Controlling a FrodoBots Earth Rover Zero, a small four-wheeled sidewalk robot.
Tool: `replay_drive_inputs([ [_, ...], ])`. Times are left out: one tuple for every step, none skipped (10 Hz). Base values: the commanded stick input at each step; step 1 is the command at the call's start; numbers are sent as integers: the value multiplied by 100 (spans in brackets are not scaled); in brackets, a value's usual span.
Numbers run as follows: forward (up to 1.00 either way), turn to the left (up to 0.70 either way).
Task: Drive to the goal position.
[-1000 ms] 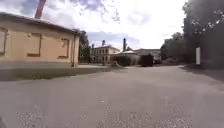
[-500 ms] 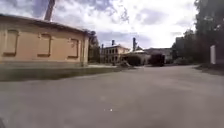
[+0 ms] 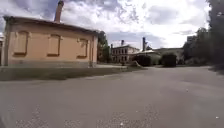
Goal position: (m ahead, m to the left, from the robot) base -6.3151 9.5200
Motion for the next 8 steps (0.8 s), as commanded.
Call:
replay_drive_inputs([
  [70,27],
  [70,27],
  [70,27],
  [70,27],
  [70,27],
  [70,27],
  [70,27],
  [70,27],
])
